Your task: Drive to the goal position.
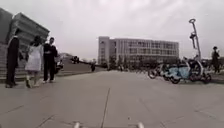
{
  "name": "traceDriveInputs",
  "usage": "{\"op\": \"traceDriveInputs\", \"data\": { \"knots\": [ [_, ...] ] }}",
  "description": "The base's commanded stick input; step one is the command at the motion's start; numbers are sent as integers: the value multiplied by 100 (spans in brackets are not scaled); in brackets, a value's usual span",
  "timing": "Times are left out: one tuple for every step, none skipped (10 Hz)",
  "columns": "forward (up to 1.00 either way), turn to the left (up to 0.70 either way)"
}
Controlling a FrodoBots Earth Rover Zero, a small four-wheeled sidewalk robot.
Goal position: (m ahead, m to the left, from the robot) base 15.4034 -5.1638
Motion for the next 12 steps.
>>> {"op": "traceDriveInputs", "data": {
  "knots": [
    [85,0],
    [85,0],
    [85,0],
    [85,0],
    [85,0],
    [85,0],
    [85,0],
    [85,0],
    [85,0],
    [85,0],
    [85,0],
    [85,0]
  ]
}}
